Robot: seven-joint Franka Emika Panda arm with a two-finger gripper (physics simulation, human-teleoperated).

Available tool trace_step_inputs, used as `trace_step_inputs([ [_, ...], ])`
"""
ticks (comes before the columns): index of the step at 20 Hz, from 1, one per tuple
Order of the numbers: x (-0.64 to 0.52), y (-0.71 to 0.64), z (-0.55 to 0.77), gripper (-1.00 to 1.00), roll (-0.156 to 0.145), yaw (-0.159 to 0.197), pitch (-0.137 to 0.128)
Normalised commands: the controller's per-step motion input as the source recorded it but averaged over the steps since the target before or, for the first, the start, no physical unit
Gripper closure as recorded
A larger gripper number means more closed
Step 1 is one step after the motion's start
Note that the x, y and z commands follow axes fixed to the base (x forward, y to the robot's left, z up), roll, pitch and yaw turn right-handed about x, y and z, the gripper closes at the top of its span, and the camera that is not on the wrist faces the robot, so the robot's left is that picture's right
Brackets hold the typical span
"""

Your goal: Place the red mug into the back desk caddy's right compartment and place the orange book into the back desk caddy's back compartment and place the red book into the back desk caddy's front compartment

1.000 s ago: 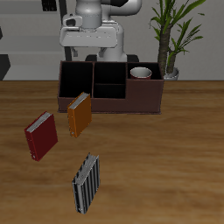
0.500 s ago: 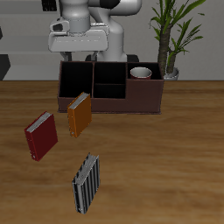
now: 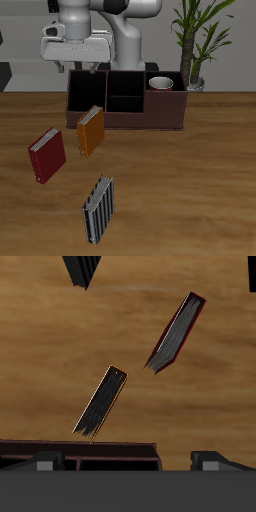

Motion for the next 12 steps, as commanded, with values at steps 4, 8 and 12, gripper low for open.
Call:
trace_step_inputs([
  [4,0.16,-0.18,-0.09,-1.0,-0.046,-0.031,-0.036],
  [8,0.12,0.14,-0.3,-1.0,0.041,-0.02,-0.02],
  [12,0.1,0.11,-0.24,-1.0,0.015,-0.054,-0.006],
])
